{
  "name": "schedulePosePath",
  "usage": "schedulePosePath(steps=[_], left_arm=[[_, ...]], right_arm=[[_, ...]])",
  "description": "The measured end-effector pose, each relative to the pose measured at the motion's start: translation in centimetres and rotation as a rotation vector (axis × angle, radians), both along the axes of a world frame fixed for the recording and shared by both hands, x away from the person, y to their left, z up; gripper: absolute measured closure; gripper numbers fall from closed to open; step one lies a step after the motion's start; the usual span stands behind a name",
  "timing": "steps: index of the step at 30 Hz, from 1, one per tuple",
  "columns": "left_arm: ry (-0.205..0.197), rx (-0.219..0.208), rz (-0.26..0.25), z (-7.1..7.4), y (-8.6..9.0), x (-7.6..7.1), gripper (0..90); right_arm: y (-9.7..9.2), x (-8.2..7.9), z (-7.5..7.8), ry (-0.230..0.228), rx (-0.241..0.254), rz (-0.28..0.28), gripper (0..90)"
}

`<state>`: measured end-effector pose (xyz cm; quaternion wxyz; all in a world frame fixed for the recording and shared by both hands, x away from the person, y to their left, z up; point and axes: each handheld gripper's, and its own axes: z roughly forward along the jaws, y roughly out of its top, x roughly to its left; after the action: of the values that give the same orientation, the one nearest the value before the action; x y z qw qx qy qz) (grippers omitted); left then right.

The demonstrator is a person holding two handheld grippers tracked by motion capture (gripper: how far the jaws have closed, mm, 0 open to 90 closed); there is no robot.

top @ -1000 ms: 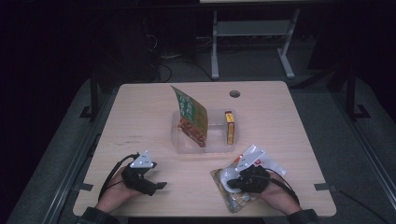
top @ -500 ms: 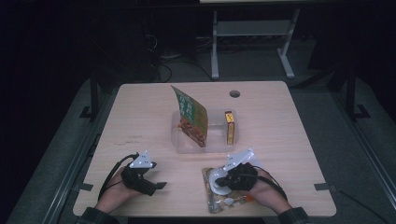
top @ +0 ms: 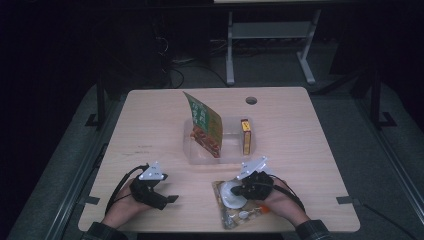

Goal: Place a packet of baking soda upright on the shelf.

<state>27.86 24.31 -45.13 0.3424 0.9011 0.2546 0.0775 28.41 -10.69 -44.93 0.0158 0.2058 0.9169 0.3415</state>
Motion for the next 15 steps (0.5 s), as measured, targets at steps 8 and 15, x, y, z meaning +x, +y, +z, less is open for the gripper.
schedulePosePath(steps=[8,15], left_arm=[[0.001,-0.002,-0.001,0.0,0.0,0.0,14.4],[-0.003,-0.019,-0.01,0.2,-0.1,-0.1,14.3]], right_arm=[[1.8,0.8,-0.1,-0.015,0.002,0.044,90.0],[0.7,0.4,0.8,-0.015,0.047,-0.008,88.2]])
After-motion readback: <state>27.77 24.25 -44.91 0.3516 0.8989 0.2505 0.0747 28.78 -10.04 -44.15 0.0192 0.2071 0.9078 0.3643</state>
